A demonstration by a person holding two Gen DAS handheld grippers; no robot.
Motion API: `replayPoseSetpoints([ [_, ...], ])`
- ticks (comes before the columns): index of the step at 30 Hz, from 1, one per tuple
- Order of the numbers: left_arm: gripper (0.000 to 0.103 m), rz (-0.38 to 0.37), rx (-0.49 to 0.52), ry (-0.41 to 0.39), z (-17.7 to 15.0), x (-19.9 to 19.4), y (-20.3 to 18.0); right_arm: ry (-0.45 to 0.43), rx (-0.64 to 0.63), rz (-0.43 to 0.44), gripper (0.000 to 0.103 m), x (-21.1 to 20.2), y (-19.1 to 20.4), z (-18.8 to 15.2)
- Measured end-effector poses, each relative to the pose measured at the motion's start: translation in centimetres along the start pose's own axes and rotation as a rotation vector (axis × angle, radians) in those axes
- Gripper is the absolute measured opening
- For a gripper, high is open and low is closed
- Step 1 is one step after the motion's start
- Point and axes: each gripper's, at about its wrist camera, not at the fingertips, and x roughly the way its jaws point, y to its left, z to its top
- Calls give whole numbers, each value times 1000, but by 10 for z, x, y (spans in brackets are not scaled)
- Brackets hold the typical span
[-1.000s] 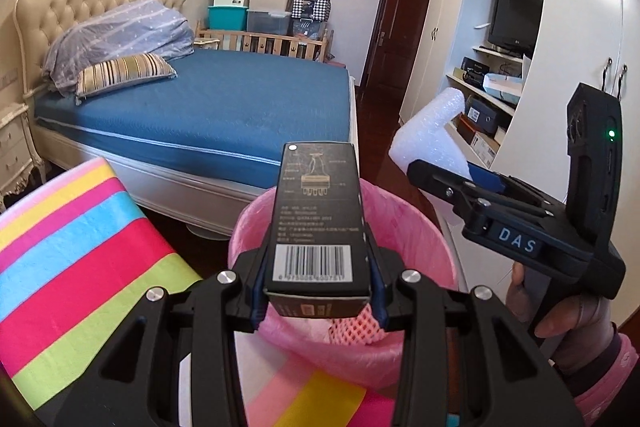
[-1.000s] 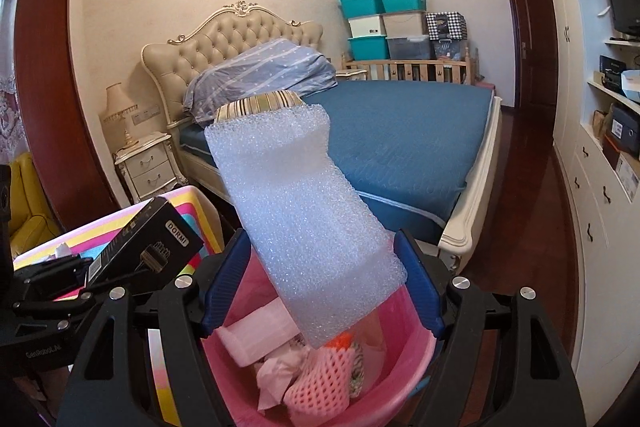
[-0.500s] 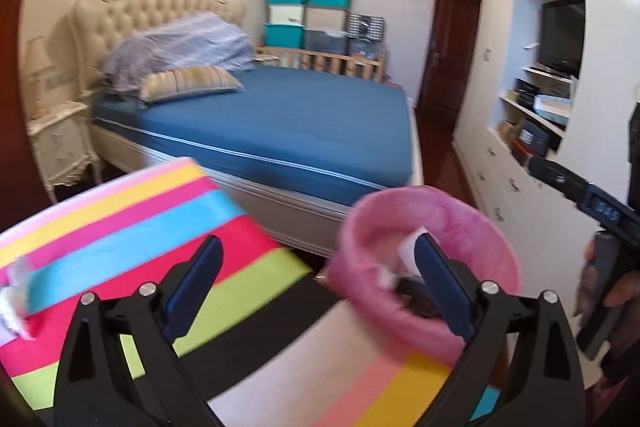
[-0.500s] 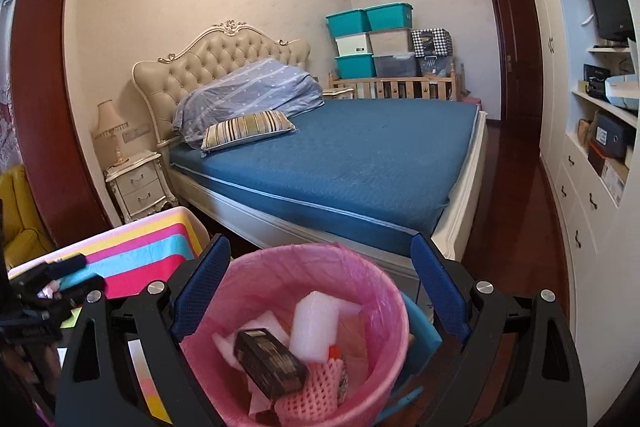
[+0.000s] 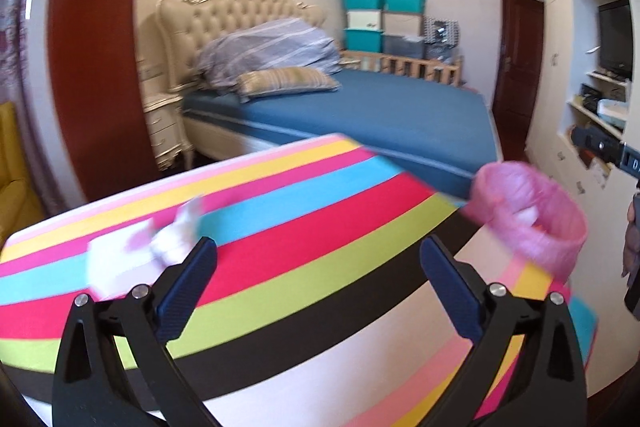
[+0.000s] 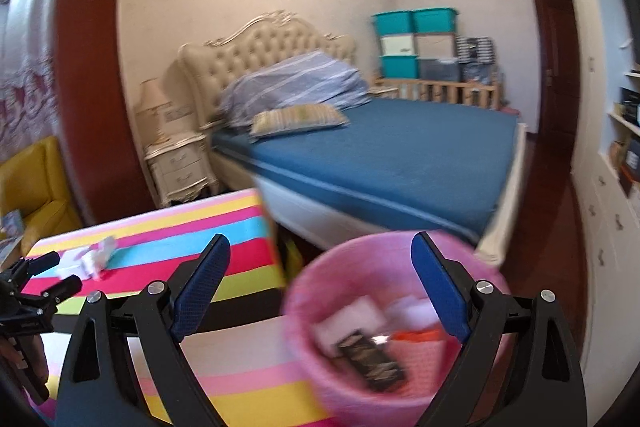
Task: Collect trash
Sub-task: 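Move both open tools back over the tissue box and tissue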
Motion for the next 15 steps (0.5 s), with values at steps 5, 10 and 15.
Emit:
replayPoseSetpoints([
  [5, 98, 106, -37, 45, -26, -17, 56, 85, -45, 104, 86, 30, 67, -13],
  [10, 98, 228, -127, 52, -41, -30, 112, 136, -128, 207, 86, 55, 144, -22],
  [15, 98, 340, -197, 57, -53, -39, 154, 178, -222, 283, 86, 79, 209, -28],
])
